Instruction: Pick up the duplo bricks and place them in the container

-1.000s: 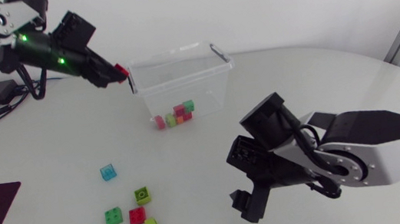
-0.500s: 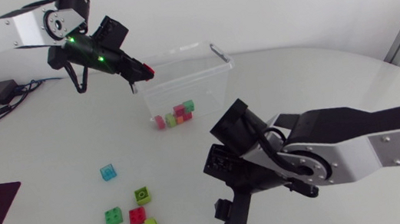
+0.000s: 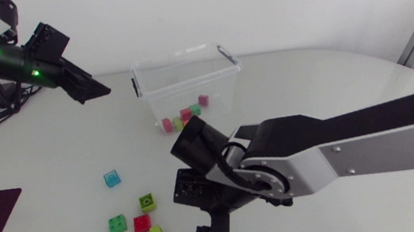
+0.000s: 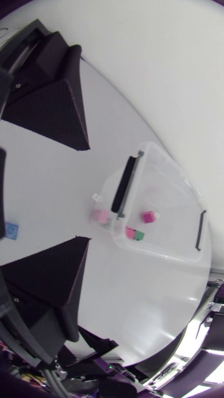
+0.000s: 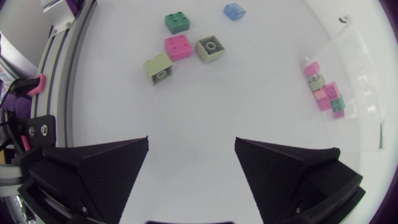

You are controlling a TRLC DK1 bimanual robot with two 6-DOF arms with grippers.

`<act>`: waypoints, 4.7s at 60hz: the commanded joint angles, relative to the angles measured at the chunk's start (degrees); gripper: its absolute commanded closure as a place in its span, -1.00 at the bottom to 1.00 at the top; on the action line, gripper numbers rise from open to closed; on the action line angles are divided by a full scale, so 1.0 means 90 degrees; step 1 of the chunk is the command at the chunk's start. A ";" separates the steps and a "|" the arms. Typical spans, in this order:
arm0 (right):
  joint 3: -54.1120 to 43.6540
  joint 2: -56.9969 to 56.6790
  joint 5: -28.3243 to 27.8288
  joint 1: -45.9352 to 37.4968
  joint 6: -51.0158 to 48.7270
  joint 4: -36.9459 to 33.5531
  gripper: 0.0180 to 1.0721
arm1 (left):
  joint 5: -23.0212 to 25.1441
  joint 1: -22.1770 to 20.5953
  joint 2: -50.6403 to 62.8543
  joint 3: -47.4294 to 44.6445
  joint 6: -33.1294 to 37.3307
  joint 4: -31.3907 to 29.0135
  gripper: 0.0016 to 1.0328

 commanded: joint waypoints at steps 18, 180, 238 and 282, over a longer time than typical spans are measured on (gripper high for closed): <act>0.0874 0.0714 0.0258 0.0440 -0.0843 -0.0762 -0.91 | -0.0012 0.0525 -0.0458 -0.1912 0.1301 -0.0173 -0.92; 0.3481 0.0479 0.0180 -0.0068 -0.1165 -0.2988 0.46 | -0.0872 0.0359 0.0343 -0.3260 0.2844 0.0813 -0.90; 0.5405 0.1934 -0.0435 -0.3037 0.0310 -0.0332 0.44 | -0.0784 -0.0110 -0.0224 -0.2450 0.2336 0.0345 0.55; 0.6528 0.3204 -0.0435 -0.3564 0.0564 -0.0527 -0.90 | 0.0788 -0.0656 0.0040 0.0099 -0.0154 0.0853 0.52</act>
